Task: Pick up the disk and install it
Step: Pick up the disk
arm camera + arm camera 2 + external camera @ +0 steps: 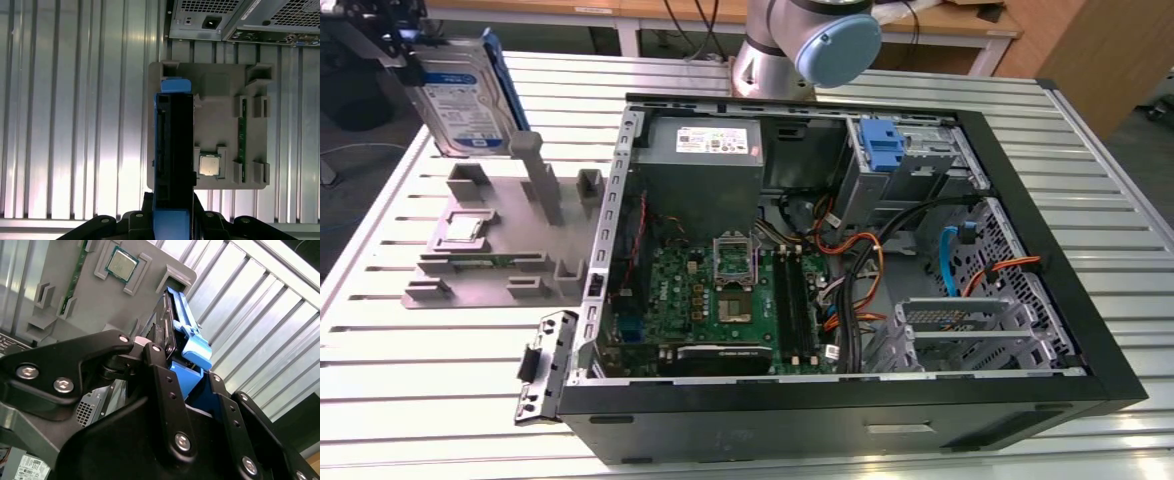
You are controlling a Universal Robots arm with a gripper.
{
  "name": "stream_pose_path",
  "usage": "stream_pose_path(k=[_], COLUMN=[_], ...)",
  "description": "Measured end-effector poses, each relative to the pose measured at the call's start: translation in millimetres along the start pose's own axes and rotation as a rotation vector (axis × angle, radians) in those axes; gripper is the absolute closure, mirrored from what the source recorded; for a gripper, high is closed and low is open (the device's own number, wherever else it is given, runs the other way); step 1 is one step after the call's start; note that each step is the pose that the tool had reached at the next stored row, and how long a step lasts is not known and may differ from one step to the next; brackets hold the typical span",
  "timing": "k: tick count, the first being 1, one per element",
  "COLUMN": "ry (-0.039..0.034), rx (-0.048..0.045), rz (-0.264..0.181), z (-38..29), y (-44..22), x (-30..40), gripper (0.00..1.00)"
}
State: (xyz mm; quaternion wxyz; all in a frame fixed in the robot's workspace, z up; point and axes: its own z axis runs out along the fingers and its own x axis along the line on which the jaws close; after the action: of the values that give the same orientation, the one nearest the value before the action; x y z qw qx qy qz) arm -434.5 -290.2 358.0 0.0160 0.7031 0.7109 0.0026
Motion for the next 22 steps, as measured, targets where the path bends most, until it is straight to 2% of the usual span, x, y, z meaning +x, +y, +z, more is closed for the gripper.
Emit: stream_pose_path(k=[22], ry=[-0.0001], rx=[0.0001], rz=[0.001], z=[-16.2], y=[0.4], x=[-0.3], gripper=[0.63])
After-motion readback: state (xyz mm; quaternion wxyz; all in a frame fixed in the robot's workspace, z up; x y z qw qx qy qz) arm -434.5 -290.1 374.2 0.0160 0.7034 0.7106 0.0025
